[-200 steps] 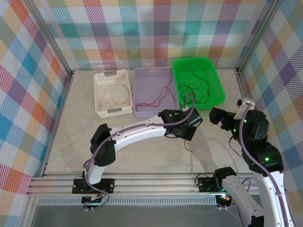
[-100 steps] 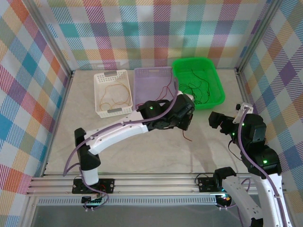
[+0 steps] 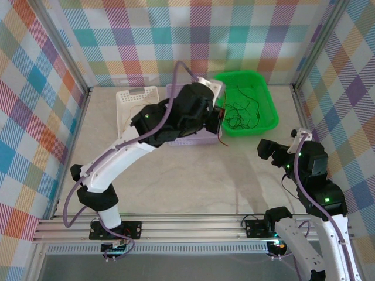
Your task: Untangle the cables
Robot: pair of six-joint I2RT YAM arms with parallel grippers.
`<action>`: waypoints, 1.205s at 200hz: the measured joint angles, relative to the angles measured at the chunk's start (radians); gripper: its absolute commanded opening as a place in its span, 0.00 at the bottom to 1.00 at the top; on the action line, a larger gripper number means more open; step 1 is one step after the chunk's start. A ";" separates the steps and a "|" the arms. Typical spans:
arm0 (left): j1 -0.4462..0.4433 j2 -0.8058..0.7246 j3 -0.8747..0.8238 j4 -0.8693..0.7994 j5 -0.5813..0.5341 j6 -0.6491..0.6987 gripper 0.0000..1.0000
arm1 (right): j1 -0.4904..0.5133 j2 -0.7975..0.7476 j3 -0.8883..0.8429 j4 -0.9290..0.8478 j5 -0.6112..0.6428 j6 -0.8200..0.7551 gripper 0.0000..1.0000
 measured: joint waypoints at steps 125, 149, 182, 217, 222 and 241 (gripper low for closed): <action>0.304 0.064 0.035 0.142 0.180 0.018 0.00 | 0.000 0.014 -0.054 0.009 -0.035 0.018 1.00; 0.335 0.105 0.025 0.167 0.204 0.017 0.00 | 0.000 0.014 -0.063 0.009 -0.035 0.018 1.00; 0.372 0.137 -0.033 0.216 0.234 0.012 0.00 | 0.000 0.013 -0.077 0.012 -0.040 0.026 1.00; 0.408 0.147 -0.146 0.280 0.264 -0.016 0.00 | 0.000 0.008 -0.095 0.012 -0.047 0.033 1.00; 0.414 0.150 -0.161 0.291 0.271 -0.022 0.00 | 0.000 0.006 -0.097 0.012 -0.047 0.033 1.00; 0.434 0.168 -0.203 0.325 0.291 -0.045 0.00 | 0.000 0.004 -0.105 0.015 -0.051 0.033 1.00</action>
